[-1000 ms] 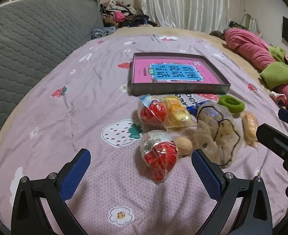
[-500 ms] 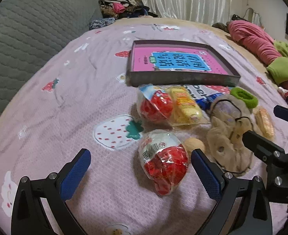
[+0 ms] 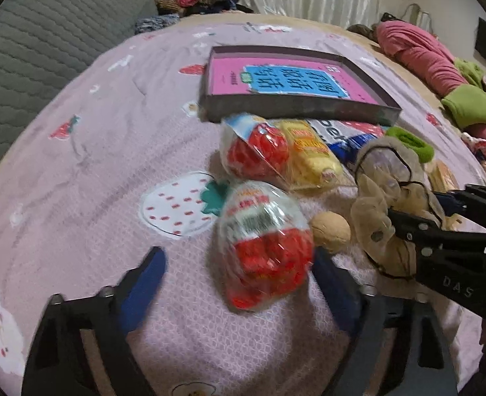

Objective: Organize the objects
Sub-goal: 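Close the left tool on the red egg while the right tool grips the mesh bag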

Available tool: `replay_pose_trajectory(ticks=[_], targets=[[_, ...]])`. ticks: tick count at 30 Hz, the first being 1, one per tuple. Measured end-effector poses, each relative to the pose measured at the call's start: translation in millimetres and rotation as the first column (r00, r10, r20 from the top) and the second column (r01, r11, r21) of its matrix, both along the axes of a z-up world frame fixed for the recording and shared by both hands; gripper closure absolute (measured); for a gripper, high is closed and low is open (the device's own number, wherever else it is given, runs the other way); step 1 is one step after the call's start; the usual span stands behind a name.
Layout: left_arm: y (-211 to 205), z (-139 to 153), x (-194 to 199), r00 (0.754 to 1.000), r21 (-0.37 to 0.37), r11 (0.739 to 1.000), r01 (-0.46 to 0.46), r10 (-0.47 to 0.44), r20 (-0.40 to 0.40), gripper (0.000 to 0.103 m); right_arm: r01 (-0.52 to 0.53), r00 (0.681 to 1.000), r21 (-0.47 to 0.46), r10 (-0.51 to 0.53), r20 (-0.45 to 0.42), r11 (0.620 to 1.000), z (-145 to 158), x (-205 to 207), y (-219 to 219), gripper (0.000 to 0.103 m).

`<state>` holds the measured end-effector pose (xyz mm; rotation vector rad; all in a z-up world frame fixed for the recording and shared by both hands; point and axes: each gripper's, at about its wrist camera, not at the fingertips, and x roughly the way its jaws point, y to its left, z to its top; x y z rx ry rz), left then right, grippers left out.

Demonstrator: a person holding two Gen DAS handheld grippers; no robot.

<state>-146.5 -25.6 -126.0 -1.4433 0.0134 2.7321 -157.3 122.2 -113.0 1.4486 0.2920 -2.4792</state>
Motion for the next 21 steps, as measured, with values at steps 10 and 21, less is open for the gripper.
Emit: replay_pose_trajectory(ticks=[10, 21], targets=[[2, -1, -12, 0.999, 0.069, 0.997, 0.045, -0.047, 0.023, 0.054, -0.033, 0.999, -0.076, 0.03, -0.039, 0.997, 9, 8, 1, 0.071], [1, 9, -11, 0.998, 0.107, 0.992, 0.063, -0.06, -0.03, 0.054, -0.023, 0.997, -0.136, 0.014, -0.071, 0.99, 21, 13, 12, 0.072]])
